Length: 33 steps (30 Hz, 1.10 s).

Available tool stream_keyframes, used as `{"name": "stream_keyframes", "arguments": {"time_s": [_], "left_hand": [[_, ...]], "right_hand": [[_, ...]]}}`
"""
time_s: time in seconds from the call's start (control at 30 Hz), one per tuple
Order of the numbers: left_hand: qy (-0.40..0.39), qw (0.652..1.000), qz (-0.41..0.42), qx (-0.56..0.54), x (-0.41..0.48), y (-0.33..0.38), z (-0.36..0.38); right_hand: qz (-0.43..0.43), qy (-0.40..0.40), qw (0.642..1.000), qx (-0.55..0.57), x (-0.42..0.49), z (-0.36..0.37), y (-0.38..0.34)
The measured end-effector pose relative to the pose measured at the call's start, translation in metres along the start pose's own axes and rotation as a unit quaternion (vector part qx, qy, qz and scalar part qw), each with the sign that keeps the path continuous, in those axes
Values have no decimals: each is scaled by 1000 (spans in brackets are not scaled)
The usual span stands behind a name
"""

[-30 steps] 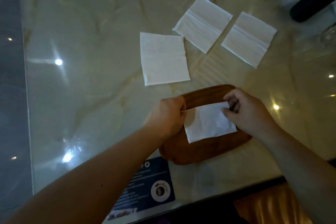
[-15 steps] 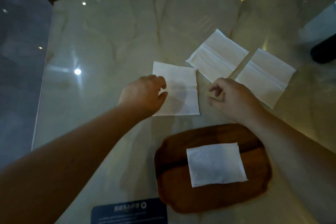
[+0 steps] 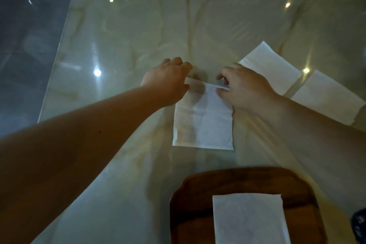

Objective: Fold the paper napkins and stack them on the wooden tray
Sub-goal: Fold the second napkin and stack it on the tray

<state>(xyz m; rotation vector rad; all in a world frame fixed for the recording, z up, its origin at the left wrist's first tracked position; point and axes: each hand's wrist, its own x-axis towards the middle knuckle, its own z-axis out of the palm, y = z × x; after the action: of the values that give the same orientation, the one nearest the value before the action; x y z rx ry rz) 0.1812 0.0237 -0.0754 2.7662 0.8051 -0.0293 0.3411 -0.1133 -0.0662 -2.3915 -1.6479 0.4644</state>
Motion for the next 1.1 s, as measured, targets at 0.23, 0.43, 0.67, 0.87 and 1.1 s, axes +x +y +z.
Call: {"name": "stream_keyframes", "arguments": {"time_s": [0.23,0.43,0.67,0.87,1.1], "left_hand": [[-30,999,5,-40,1,0,-12],[17,986,43,-159,-34,-1,-30],[21,981,112,-156,-82,9,-24],[5,975,166,-149,-110,13,-9],[41,987,50,-145,-96,9,-4]], "right_hand": [[-53,21,998,19,1,-10,-8],[-89,50,991,88,-25,-19,-22],[-114,55,986,108,-75,-2,-34],[-118,0,988,100,-103,15,-32],[-23,62,992,106,-85,8,-16]]}}
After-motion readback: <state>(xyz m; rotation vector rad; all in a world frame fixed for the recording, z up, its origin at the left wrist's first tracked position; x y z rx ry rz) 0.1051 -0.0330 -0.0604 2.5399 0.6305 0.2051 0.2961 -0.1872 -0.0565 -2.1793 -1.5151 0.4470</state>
